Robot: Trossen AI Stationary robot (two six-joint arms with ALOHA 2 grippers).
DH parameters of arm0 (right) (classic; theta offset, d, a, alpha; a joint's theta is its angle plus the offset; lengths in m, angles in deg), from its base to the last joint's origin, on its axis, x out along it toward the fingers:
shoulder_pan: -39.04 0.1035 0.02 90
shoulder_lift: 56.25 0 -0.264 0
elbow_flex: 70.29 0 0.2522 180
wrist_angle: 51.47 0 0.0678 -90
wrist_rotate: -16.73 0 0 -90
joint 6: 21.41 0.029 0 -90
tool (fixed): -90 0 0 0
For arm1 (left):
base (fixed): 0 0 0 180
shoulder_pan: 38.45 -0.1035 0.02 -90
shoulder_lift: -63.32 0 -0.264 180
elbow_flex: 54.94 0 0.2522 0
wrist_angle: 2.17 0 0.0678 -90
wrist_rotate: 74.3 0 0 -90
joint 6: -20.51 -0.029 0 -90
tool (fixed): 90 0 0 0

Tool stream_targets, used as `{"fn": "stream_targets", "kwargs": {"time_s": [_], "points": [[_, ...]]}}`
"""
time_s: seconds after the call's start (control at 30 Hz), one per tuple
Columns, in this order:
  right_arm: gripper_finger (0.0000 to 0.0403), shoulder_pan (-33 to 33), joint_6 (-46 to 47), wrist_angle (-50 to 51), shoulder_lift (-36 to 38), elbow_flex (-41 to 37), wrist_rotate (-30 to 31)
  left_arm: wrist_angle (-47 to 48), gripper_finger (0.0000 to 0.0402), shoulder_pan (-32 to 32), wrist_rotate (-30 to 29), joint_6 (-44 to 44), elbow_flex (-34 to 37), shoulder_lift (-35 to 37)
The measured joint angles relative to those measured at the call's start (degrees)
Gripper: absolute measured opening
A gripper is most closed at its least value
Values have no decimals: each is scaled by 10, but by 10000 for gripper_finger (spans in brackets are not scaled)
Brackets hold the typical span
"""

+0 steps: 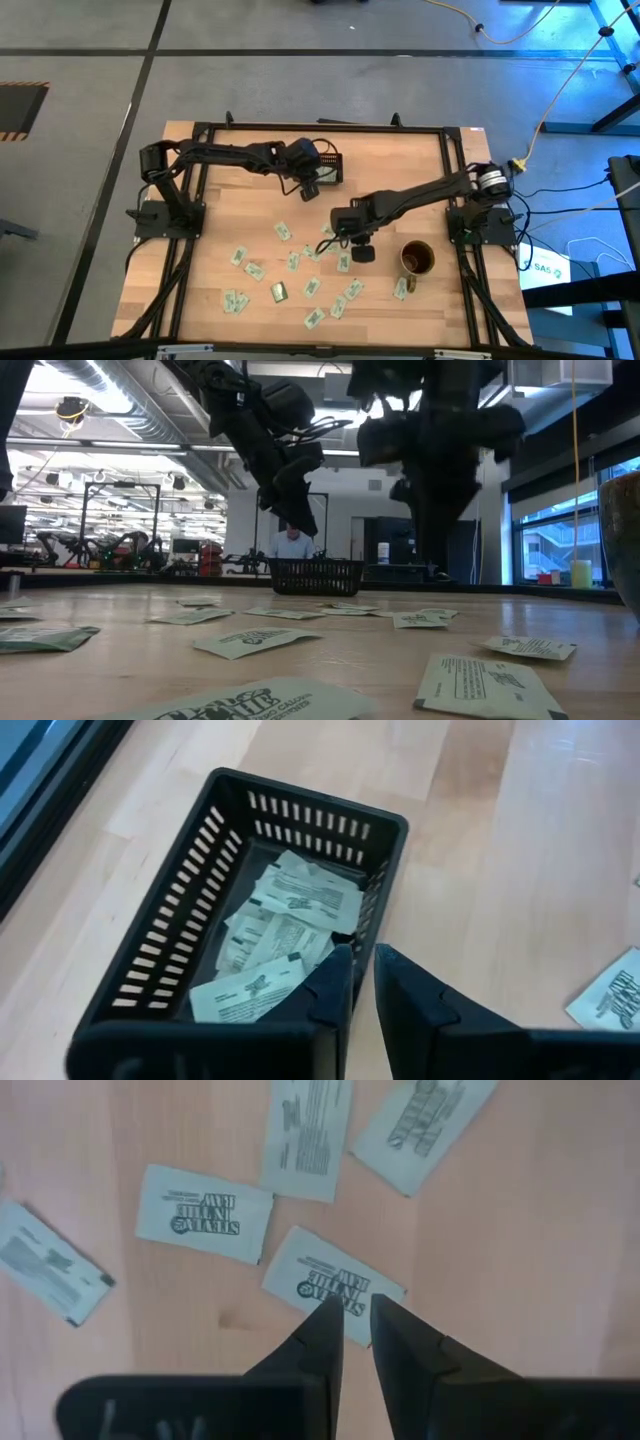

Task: Pick and place Stevia / Truvia into bins
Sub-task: Put the white stevia packet into the black bin

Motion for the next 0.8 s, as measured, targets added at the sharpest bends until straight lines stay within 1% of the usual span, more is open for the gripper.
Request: {"fn": "stream_targets", "kwargs": {"time_s": [0.23, 0.5, 0.8], "points": [[58, 3, 10, 1, -43, 0, 0, 0, 42, 5, 0, 0, 0, 0], [62, 3, 6, -5, -66, 0, 0, 0, 36, 4, 0, 0, 0, 0], [131, 2, -5, -15, -66, 0, 0, 0, 40, 4, -1, 0, 0, 0]]}}
